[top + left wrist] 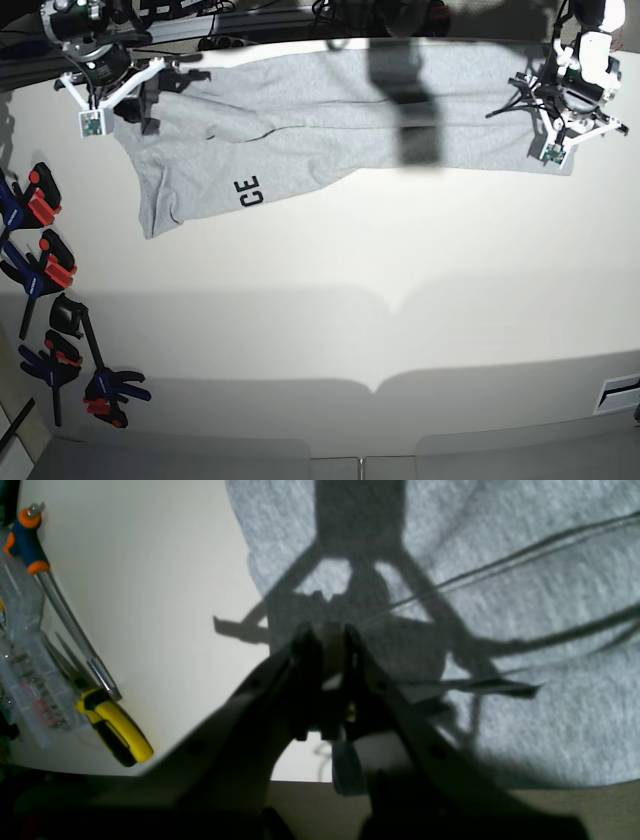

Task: Fold the T-shirt properly
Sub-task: 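Release the shirt and reposition both grippers at the folded edge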

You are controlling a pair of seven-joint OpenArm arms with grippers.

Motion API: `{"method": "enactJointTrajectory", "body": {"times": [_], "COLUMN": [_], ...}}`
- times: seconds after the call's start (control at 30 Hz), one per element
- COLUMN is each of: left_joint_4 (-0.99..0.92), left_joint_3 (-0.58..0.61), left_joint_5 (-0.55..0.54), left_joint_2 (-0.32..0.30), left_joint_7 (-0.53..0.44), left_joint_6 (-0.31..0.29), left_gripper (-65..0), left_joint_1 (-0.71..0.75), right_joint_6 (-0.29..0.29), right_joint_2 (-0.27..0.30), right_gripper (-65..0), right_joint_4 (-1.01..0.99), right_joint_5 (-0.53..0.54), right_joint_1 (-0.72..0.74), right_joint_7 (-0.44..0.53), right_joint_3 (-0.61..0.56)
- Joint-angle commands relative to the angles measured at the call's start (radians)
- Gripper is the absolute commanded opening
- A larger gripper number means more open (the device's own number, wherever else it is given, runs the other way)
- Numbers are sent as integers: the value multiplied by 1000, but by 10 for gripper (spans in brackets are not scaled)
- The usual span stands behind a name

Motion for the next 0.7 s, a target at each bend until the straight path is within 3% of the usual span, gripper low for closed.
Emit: {"method": "enactJointTrajectory", "body": {"times": [0.0, 0.17, 0.27, 0.33, 0.47, 0.67], "left_joint_4": [19, 19, 19, 19, 18, 16], "left_joint_3": [-6, -6, -6, -6, -6, -6], "left_joint_5": [13, 13, 13, 13, 13, 13], "left_joint_2": [-15, -15, -15, -15, -15, -15], "left_joint_7": [-1, -2, -10, -27, -70, -77], "left_joint_6": [9, 10, 9, 9, 10, 10], "left_gripper": [-650, -650, -650, -598, -521, -518], "left_joint_1": [-3, -3, -3, -2, -3, -2], "right_joint_6": [3, 3, 2, 0, 1, 1], "right_joint_2": [3, 1, 1, 1, 1, 1], "right_gripper": [-650, -650, -650, -650, -650, -650], "right_joint_4": [19, 19, 19, 18, 2, -77], "right_joint_5": [11, 10, 11, 10, 2, -27], "right_joint_1": [-3, -3, 2, 23, 103, 172], "right_joint_7": [27, 63, 141, 183, 179, 165], "right_joint_3": [4, 4, 4, 4, 4, 4]}}
